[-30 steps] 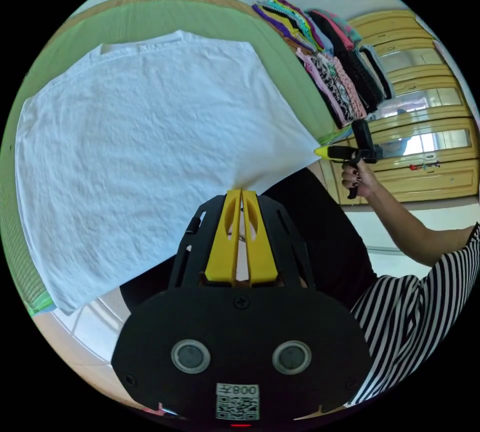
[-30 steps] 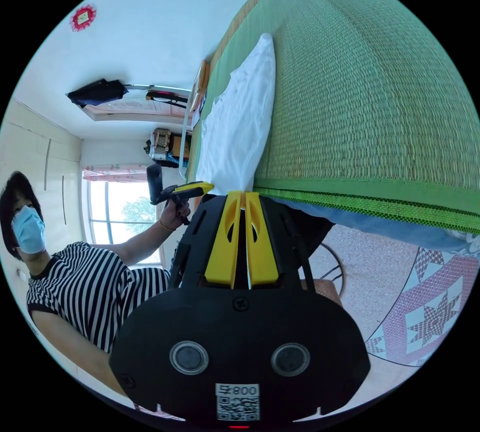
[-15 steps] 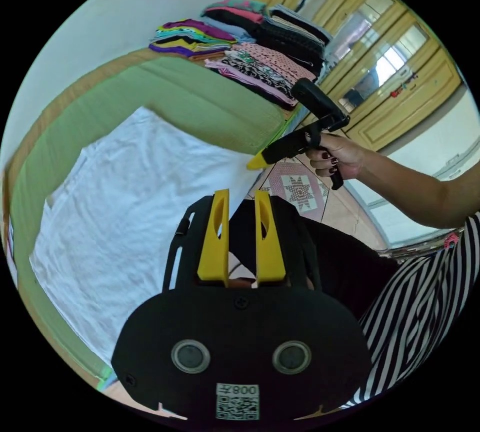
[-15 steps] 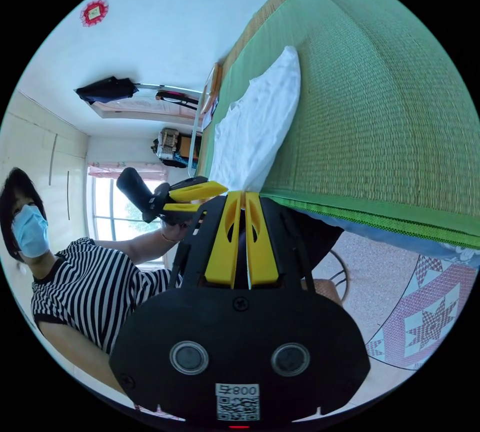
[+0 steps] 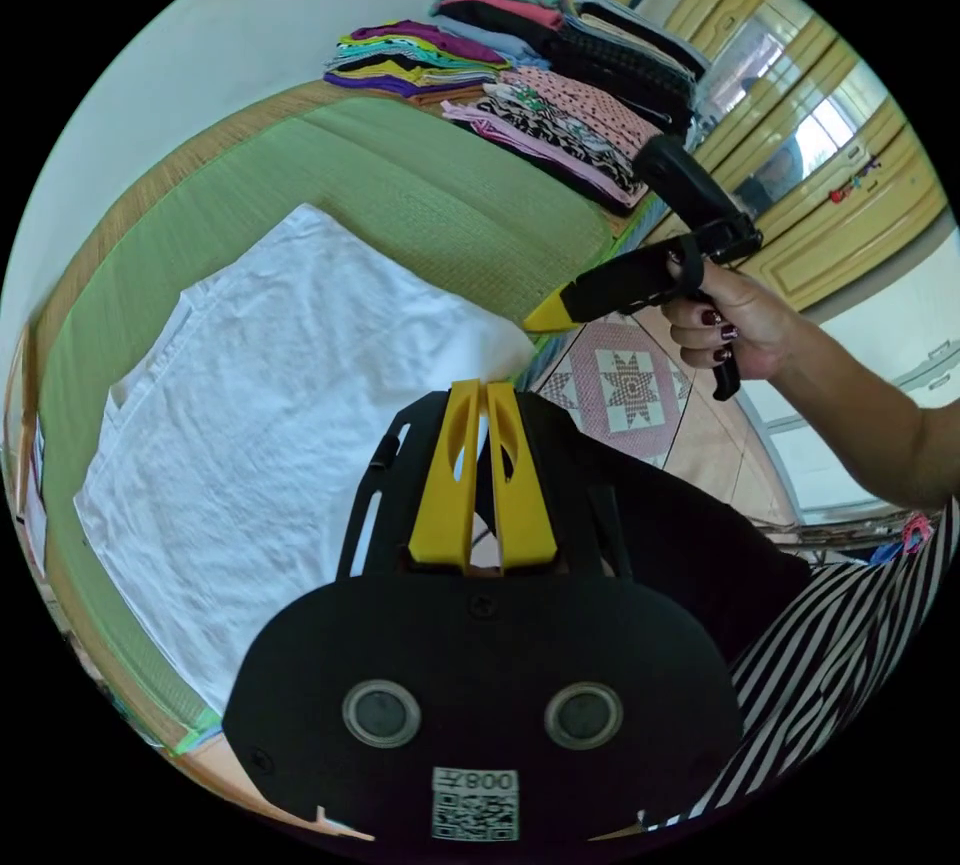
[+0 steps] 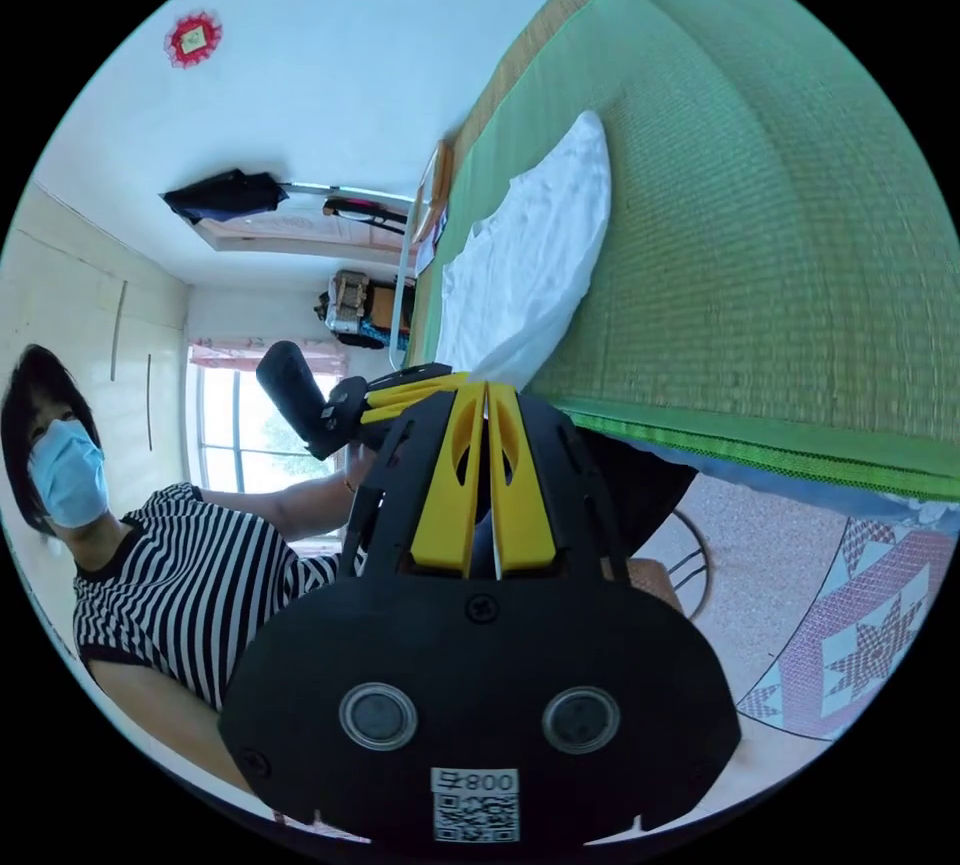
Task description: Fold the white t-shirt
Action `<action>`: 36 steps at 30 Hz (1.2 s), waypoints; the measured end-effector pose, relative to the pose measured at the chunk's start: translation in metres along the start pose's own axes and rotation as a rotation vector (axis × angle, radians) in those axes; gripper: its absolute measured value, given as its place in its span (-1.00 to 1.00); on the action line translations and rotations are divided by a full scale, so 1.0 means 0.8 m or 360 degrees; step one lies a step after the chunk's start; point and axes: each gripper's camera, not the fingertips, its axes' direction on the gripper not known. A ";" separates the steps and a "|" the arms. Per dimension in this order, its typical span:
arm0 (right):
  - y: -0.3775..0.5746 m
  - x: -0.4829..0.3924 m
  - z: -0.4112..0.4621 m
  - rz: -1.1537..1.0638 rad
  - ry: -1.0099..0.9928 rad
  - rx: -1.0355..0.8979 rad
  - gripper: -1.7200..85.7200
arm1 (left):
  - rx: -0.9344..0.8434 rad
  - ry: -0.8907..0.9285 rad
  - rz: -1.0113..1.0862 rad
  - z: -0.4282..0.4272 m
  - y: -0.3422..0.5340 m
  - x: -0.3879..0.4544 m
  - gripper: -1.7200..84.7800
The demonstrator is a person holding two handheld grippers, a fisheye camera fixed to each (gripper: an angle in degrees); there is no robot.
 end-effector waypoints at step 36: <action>-0.295 0.058 0.053 0.0278 0.0217 0.0199 -0.71 | 0.0226 0.0400 -0.0346 0.002 -0.012 -0.046 -0.94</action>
